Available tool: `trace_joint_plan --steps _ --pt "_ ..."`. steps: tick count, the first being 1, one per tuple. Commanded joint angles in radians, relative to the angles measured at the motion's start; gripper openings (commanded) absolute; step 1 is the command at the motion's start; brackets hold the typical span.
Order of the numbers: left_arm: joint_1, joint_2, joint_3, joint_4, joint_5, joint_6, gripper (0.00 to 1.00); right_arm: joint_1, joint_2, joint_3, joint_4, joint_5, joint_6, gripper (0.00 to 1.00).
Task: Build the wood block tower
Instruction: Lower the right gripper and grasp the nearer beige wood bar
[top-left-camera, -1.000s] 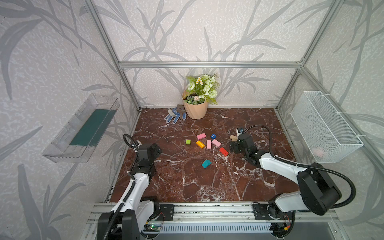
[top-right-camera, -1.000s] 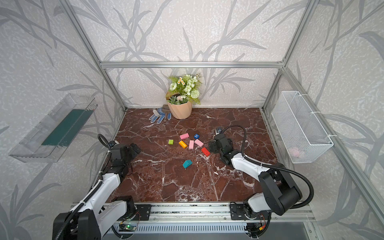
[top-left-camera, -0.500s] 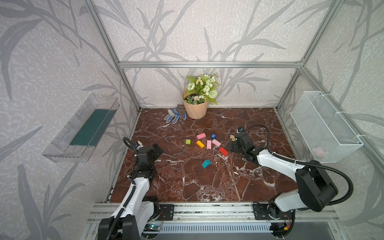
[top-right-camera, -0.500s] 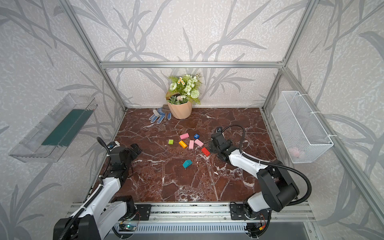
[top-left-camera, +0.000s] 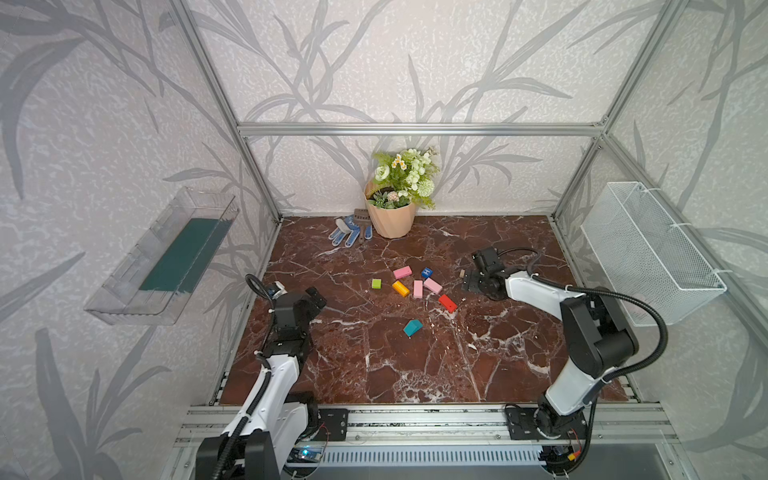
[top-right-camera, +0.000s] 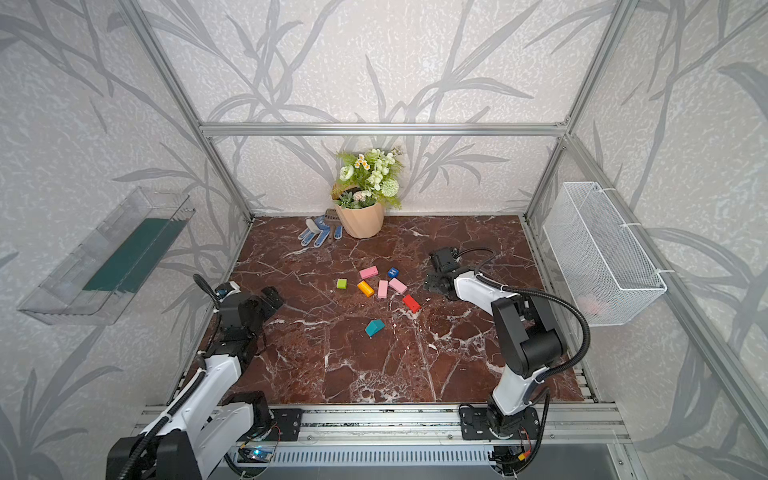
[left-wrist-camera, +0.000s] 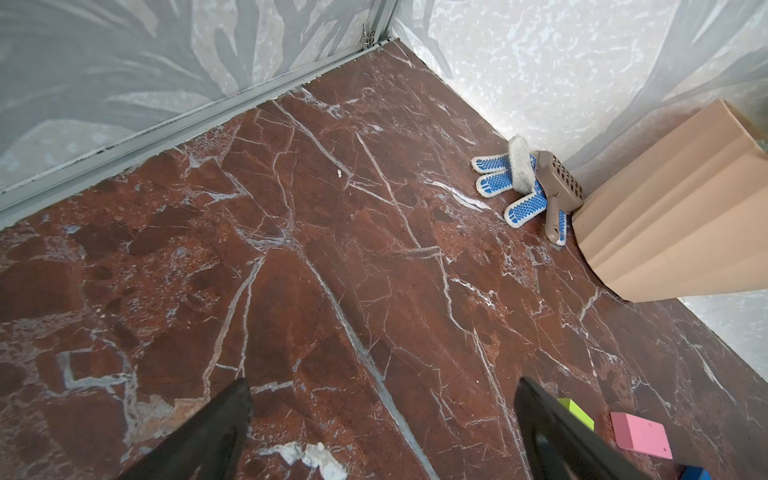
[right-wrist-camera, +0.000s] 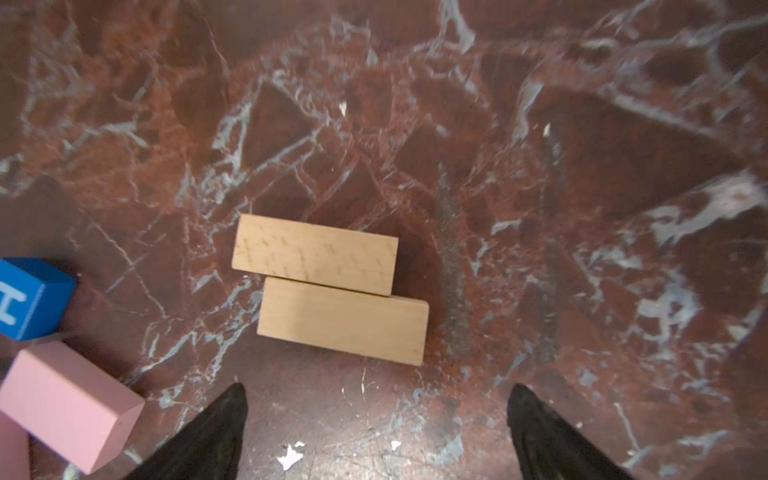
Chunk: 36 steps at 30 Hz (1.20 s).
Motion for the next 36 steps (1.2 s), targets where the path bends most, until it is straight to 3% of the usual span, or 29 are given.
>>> trace_joint_plan --steps 1,14,29,36 --pt "-0.001 -0.007 0.003 0.014 -0.006 0.000 0.99 0.009 0.049 0.065 -0.079 -0.038 -0.009 0.94" --pt "-0.001 -0.001 0.005 0.013 -0.006 -0.002 0.99 0.010 0.145 0.163 -0.142 0.038 -0.024 0.92" --pt "-0.001 0.007 0.009 0.012 -0.008 -0.004 0.99 -0.010 0.225 0.249 -0.166 0.042 -0.019 0.88" --pt "-0.001 0.013 0.013 0.012 -0.008 -0.004 0.99 -0.013 0.213 0.248 -0.161 0.030 -0.040 0.73"
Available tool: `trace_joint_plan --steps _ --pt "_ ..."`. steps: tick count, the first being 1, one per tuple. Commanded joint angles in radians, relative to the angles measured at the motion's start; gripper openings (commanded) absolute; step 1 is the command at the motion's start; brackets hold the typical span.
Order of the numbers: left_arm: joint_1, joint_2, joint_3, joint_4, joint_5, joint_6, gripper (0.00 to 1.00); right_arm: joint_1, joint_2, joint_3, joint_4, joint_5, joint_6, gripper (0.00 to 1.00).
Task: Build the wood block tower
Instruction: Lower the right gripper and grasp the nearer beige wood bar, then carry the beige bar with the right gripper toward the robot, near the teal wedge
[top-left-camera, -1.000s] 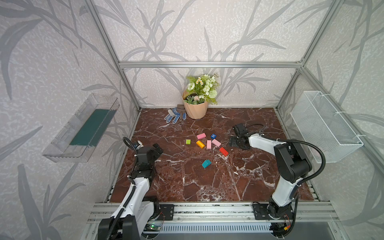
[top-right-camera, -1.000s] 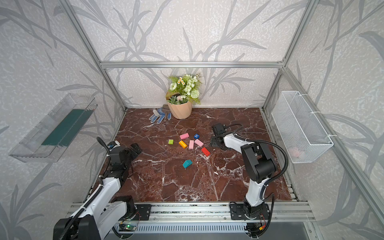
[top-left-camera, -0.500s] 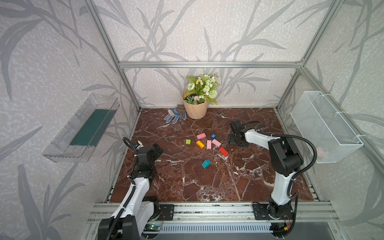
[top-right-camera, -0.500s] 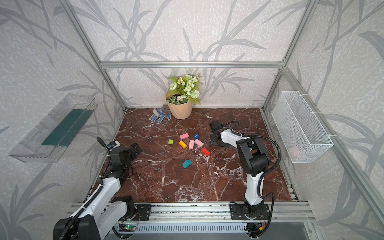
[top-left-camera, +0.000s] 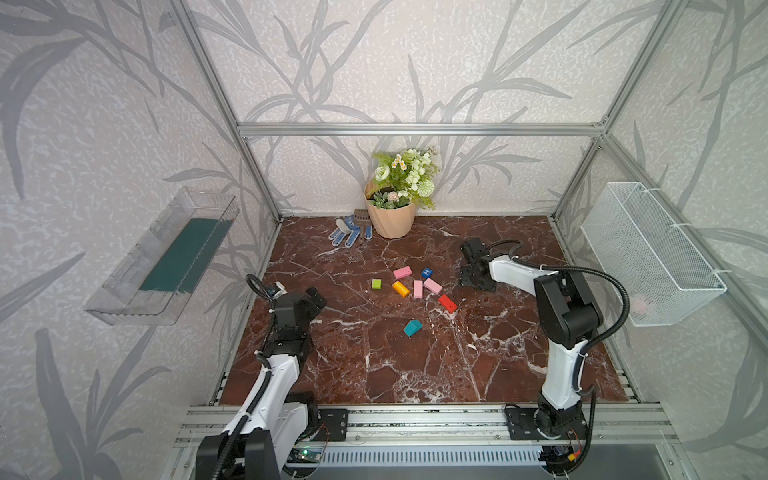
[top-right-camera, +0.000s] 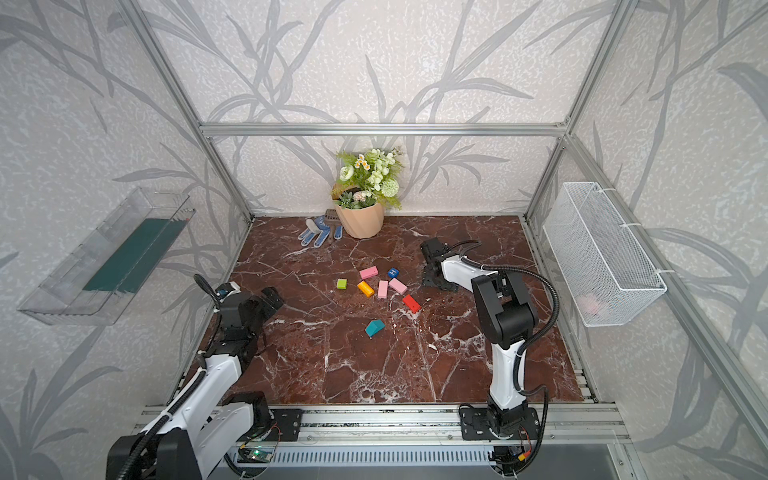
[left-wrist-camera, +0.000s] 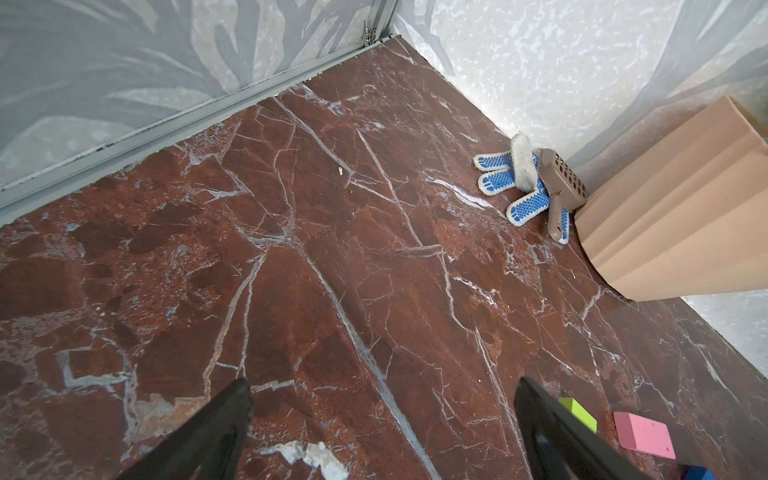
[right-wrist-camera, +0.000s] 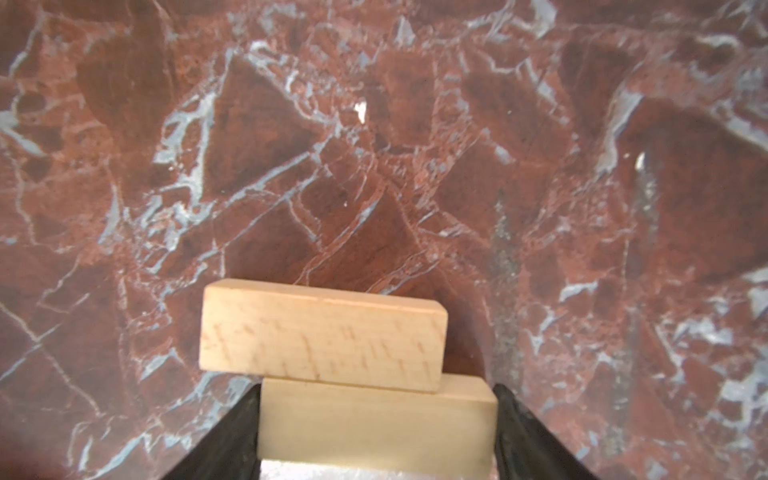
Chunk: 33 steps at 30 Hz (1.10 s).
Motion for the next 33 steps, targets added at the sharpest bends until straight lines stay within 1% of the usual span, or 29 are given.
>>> trace_joint_plan --steps 1,6,11,14,17,23,28,30,33 --pt "-0.001 0.004 0.013 0.011 -0.008 -0.003 0.99 -0.001 -0.008 0.001 -0.008 -0.012 -0.018 0.70" --pt "-0.001 0.001 0.010 0.012 -0.011 -0.005 0.99 0.014 -0.020 -0.018 -0.010 -0.036 -0.038 0.65" --pt "0.000 0.002 0.011 0.011 -0.010 -0.005 0.99 0.046 -0.086 -0.092 0.000 0.022 -0.041 0.63" --pt "0.000 0.000 0.009 0.014 -0.008 -0.006 0.99 0.072 -0.154 -0.164 0.004 0.061 -0.037 0.62" --pt "-0.001 0.005 0.011 0.013 -0.011 -0.007 0.99 0.105 -0.235 -0.245 0.007 0.077 -0.026 0.62" --pt "-0.003 0.015 0.020 0.005 -0.012 -0.007 0.99 0.232 -0.403 -0.396 0.030 0.123 0.020 0.62" --pt "-0.002 0.019 0.024 -0.005 -0.028 -0.015 0.99 0.279 -0.552 -0.525 0.051 0.111 0.069 0.61" --pt "-0.002 0.022 0.027 -0.010 -0.029 -0.015 0.99 0.293 -0.606 -0.575 0.086 0.086 0.066 0.61" --pt "-0.001 0.024 0.029 -0.010 -0.028 -0.016 0.99 0.310 -0.629 -0.615 0.130 0.047 0.070 0.61"
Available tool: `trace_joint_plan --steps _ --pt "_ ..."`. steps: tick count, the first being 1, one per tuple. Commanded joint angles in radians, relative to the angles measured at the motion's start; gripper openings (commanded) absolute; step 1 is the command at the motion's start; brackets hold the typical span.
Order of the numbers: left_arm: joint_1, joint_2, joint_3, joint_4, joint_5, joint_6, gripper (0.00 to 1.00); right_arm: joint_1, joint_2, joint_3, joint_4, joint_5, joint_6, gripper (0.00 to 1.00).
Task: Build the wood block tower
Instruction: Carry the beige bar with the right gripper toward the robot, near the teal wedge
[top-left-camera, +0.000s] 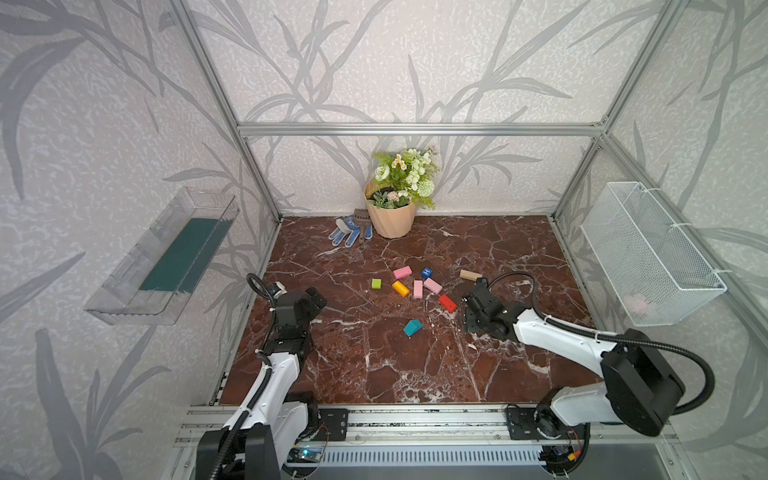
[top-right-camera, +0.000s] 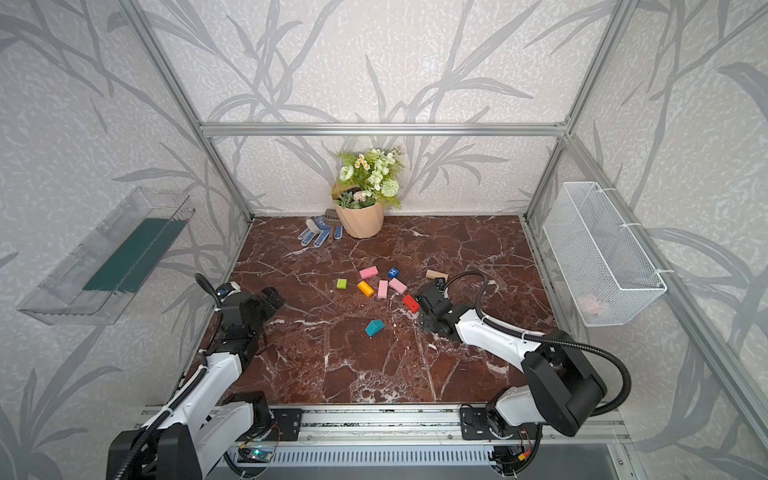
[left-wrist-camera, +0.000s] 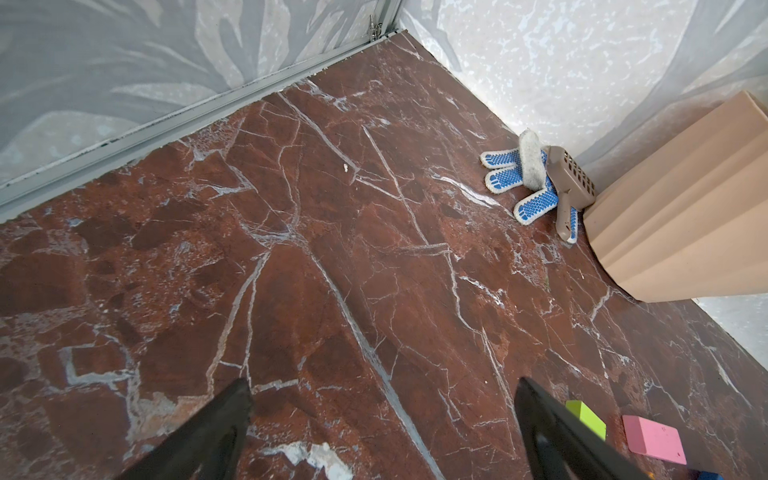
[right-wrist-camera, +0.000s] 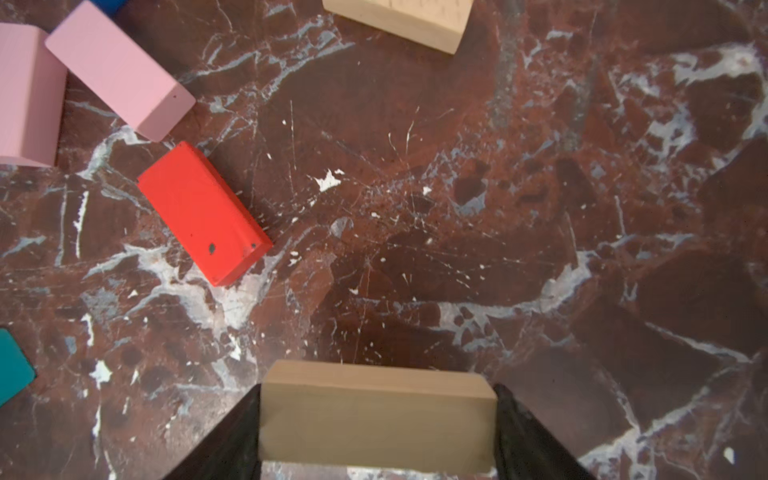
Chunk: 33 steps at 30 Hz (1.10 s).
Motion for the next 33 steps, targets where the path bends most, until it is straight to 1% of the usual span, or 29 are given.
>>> trace_joint_plan --steps 1,3,4,5,10,14,17,22,27,33 --pt "-0.001 0.002 0.026 -0.014 -0.021 -0.012 0.99 0.031 -0.013 -0.010 0.045 -0.025 0.025 0.60" --pt "-0.002 0.002 0.026 -0.015 -0.022 -0.013 0.99 0.078 -0.003 0.008 0.031 0.005 0.026 0.60" --pt "-0.002 0.002 0.027 -0.017 -0.023 -0.013 0.99 0.107 0.001 0.013 0.037 0.025 0.060 0.60" --pt "-0.001 0.002 0.026 -0.016 -0.022 -0.013 0.99 0.128 0.007 0.016 0.044 0.035 0.068 0.60" --pt "-0.002 0.002 0.027 -0.017 -0.025 -0.015 0.99 0.225 0.078 0.055 0.077 0.046 0.119 0.60" --pt "-0.002 0.005 0.027 -0.017 -0.025 -0.016 0.99 0.310 0.142 0.106 0.072 0.116 0.163 0.61" --pt "-0.001 0.007 0.029 -0.018 -0.024 -0.015 0.99 0.317 0.181 0.121 0.105 0.069 0.164 0.61" --pt "-0.001 0.009 0.029 -0.018 -0.024 -0.015 0.99 0.317 0.252 0.177 0.053 0.087 0.161 0.62" --pt "-0.002 0.009 0.029 -0.017 -0.022 -0.015 0.99 0.315 0.323 0.222 0.056 0.072 0.142 0.63" --pt "-0.002 0.009 0.029 -0.015 -0.022 -0.015 0.99 0.264 0.411 0.255 0.064 0.050 0.118 0.63"
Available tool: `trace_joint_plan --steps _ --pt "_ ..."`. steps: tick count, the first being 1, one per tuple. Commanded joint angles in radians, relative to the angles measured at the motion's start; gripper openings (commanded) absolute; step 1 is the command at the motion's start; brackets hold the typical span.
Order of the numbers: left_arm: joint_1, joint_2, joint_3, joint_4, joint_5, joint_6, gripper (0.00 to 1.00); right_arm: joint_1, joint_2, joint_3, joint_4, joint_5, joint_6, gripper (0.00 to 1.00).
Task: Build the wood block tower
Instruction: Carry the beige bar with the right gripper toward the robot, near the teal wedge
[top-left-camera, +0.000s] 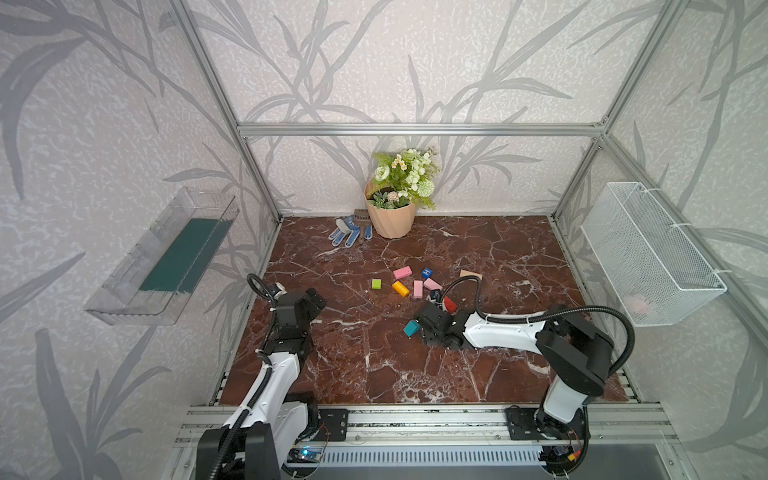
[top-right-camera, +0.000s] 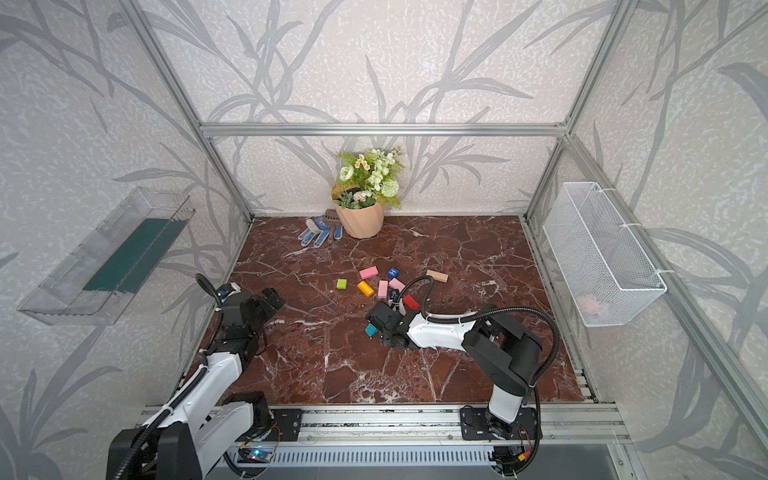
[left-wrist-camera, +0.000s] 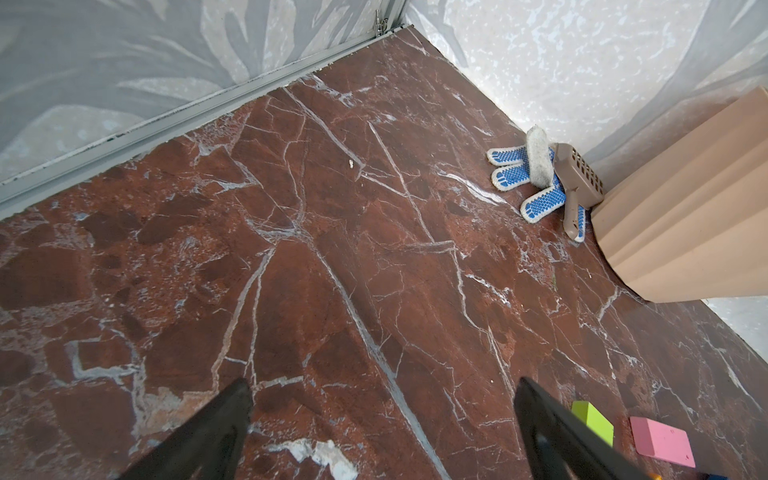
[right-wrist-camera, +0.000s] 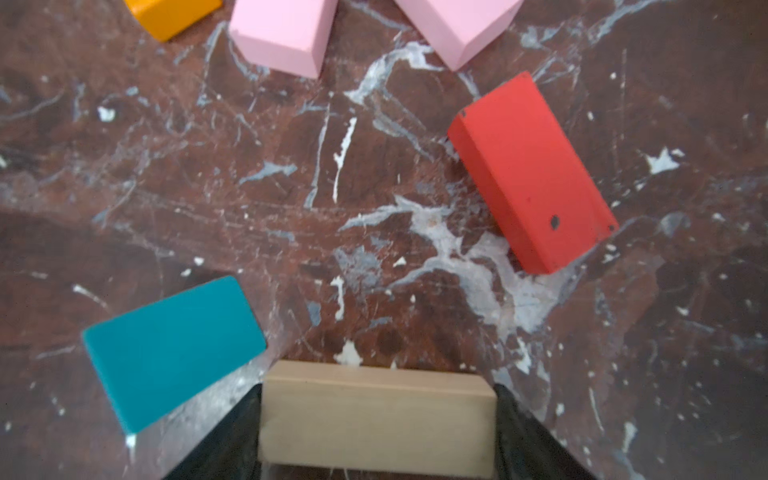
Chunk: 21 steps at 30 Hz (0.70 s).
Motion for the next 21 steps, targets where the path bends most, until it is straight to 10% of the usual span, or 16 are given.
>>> trace_joint_plan --steps 1,21 --pt "-0.002 0.003 0.030 -0.011 -0.014 -0.011 0.99 -0.033 0.037 0.020 -0.019 -0.006 -0.019 0.63" --pt "-0.002 0.012 0.032 -0.010 -0.011 -0.010 0.99 0.022 0.131 0.110 -0.040 -0.022 -0.009 0.64"
